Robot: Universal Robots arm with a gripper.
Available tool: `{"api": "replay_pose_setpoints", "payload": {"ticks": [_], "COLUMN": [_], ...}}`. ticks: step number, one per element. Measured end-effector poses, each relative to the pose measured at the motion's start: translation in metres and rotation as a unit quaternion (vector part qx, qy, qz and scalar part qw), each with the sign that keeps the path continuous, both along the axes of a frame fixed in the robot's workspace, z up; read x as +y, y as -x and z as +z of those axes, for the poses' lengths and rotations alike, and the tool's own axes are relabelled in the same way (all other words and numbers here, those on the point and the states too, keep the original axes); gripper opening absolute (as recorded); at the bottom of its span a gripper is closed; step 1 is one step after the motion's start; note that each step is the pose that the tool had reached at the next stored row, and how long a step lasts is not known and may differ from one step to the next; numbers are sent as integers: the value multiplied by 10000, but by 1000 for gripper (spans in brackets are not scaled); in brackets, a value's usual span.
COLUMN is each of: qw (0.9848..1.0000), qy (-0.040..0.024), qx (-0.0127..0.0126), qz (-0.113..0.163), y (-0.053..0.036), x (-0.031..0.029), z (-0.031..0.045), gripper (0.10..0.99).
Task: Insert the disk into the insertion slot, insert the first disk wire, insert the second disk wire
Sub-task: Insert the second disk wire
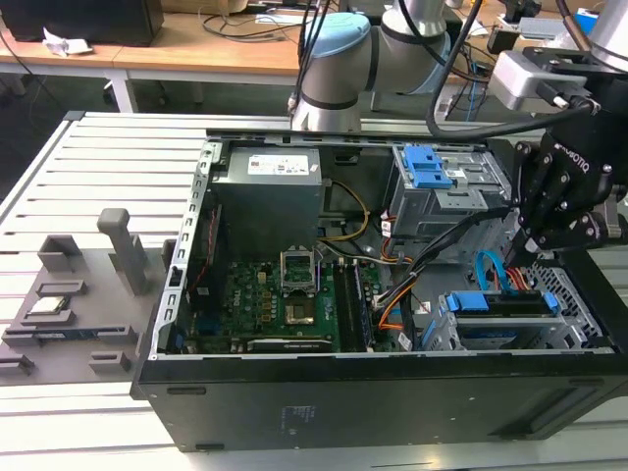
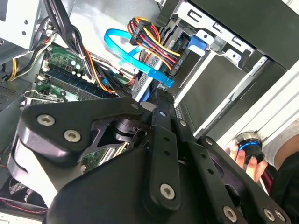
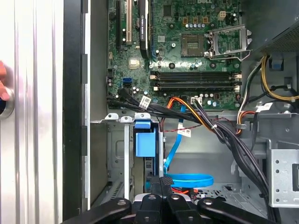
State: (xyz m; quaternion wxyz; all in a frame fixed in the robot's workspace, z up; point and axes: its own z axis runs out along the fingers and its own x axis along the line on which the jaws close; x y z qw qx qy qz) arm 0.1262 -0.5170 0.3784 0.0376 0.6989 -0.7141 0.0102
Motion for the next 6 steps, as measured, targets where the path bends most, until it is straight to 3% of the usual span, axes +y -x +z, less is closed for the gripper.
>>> {"api": "replay_pose_setpoints", "payload": {"ticks": [6], "qw": [10000], "qy": [1], "qx": [0], "qz": [0], "y": [0], "x": [0], "z": [2], "gripper": [106]}}
